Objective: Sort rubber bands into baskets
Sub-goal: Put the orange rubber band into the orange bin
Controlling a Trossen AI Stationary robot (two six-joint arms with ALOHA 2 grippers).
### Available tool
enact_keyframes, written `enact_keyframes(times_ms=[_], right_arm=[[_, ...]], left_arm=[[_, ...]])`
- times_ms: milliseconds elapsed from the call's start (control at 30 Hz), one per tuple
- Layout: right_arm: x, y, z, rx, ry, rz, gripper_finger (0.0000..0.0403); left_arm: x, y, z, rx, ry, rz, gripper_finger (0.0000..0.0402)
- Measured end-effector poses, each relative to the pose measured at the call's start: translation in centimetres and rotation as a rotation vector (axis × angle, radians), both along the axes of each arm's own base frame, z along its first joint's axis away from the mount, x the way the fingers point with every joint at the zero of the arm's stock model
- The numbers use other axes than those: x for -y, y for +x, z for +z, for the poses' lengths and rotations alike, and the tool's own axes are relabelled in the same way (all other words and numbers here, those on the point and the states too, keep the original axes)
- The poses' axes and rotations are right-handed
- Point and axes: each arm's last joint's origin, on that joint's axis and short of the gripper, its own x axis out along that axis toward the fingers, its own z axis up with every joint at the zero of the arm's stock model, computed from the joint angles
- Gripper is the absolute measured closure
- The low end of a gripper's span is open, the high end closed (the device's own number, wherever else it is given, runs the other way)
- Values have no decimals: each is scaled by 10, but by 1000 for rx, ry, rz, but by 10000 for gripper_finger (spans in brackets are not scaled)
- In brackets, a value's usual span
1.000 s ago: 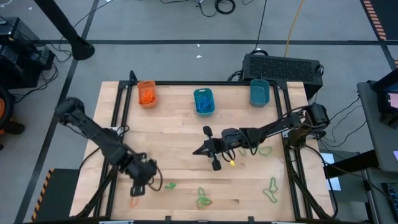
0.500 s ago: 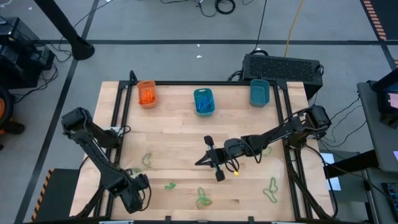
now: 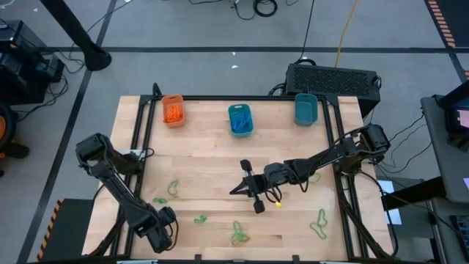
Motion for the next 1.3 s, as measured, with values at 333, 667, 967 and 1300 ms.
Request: enact_keyframes(times_ms=[333,667,967,1300], right_arm=[[0,0,0,0,1,3,403],[0,0,0,0,1,6,403],[0,0,0,0,1,6,403],[0,0,0,0,1,5,403]], left_arm=[[3,2,-19,-59,46,4,274],[5,3,-26,-84,39,-23,285],[2,0,-26,-78,76,-109,393],[-9,-2,4,68,116,-152,400]])
